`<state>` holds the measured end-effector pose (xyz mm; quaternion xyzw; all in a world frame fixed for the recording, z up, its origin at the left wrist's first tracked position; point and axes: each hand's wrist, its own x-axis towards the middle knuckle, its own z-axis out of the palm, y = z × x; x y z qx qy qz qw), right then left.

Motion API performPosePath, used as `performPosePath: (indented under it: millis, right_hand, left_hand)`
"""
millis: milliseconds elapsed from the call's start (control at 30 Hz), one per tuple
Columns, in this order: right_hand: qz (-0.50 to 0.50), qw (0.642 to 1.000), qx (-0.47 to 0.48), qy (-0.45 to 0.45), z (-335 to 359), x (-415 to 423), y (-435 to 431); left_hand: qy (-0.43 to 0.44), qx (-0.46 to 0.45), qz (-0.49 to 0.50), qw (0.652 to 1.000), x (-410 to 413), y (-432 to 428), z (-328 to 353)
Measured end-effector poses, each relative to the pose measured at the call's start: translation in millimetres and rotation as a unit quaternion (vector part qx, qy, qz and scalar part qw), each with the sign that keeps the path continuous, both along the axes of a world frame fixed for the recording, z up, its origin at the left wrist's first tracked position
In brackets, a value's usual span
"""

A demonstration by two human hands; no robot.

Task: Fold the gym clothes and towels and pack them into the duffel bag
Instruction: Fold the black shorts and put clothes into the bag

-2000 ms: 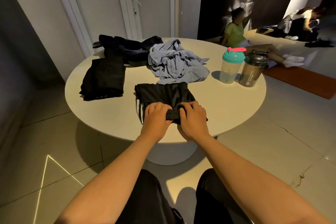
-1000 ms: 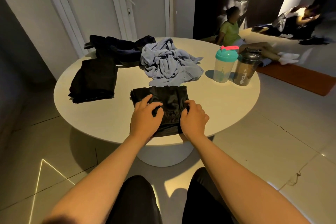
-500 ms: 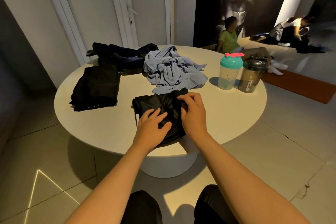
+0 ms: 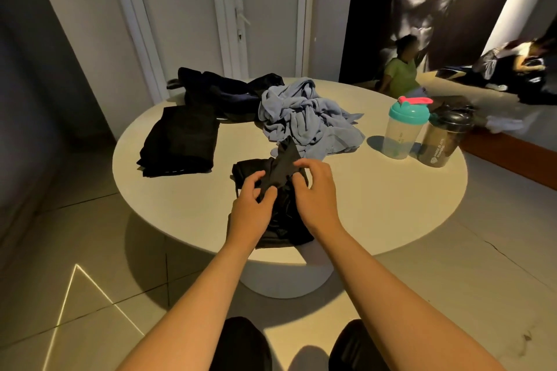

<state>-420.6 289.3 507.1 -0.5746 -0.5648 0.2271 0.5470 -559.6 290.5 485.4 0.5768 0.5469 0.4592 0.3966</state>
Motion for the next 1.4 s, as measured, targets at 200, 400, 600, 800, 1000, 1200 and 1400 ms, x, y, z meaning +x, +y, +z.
performPosePath:
  millis: [200, 400, 600, 800, 1000, 1200, 1400]
  right_hand:
    - [0.074, 0.985, -0.153, -0.008, 0.4, 7.2, -4.9]
    - [-0.015, 0.914, -0.185, -0.360, 10.1, 7.5, 1.5]
    - [0.085, 0.930, -0.138, -0.330, 6.1, -14.2, 6.9]
    - [0.252, 0.908, -0.089, -0.322, 4.9, -1.7, -1.7]
    - [0.114, 0.991, -0.055, -0.048, 5.1, 5.2, -17.4]
    - [0.125, 0.899, -0.197, -0.371, 5.9, 10.2, -16.9]
    - [0.096, 0.858, -0.251, -0.438, 31.2, 24.7, -2.7]
  left_hand:
    - [-0.027, -0.009, -0.081, 0.996, 13.3, 2.7, 6.3]
    - [-0.078, -0.001, -0.047, 0.996, 5.5, 6.5, 2.6]
    - [-0.081, -0.022, -0.016, 0.996, -2.0, 12.8, -4.3]
    - [-0.113, -0.013, -0.015, 0.993, -3.7, 15.6, -1.7]
    - [-0.081, 0.003, 0.026, 0.996, -3.8, 13.7, -1.0]
    - [0.045, 0.059, 0.021, 0.997, 3.7, 13.2, -5.2]
    - [0.118, 0.057, 0.014, 0.991, 12.1, 9.1, -9.3]
